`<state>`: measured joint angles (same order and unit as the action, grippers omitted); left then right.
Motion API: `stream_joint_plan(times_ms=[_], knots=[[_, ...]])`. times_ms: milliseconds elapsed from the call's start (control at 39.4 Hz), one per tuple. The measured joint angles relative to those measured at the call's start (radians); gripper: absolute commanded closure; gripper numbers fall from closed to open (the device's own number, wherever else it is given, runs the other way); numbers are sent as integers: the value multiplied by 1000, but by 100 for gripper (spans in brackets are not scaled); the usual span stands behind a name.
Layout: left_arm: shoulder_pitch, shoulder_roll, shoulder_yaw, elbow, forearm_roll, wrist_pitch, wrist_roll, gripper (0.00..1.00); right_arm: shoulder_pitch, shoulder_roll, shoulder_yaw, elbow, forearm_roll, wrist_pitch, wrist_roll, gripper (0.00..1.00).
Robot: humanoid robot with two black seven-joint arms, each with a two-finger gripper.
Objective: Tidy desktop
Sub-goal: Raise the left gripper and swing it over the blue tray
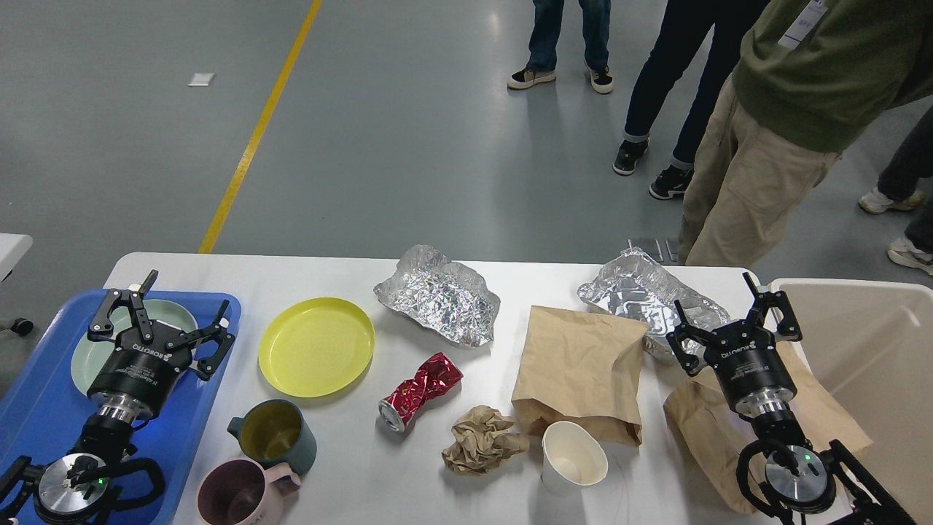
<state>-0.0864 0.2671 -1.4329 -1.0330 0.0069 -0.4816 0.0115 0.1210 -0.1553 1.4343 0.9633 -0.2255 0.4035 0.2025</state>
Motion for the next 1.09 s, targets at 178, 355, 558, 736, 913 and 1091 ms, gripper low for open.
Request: stream_joint_plan(times_ms=[178,355,558,736,913,1091], knots=[[-3,-6,1,2,1,-15,-1,3,0,-1,0,0,0,0,0,0],[-11,-2,1,22,1,-15,7,3,0,0,0,0,0,0,0,0],[-14,19,26,23,1,-12,-1,3,0,0,0,0,0,0,0,0],[-236,383,486,28,-13,-16,-18,3,0,0,0,0,0,0,0,0],[-688,574,1123,49,-12,-42,-21,3,0,-1,0,0,0,0,0,0],[-1136,612,1657,50,-11,-65,-28,3,0,-1,0,0,0,0,0,0]])
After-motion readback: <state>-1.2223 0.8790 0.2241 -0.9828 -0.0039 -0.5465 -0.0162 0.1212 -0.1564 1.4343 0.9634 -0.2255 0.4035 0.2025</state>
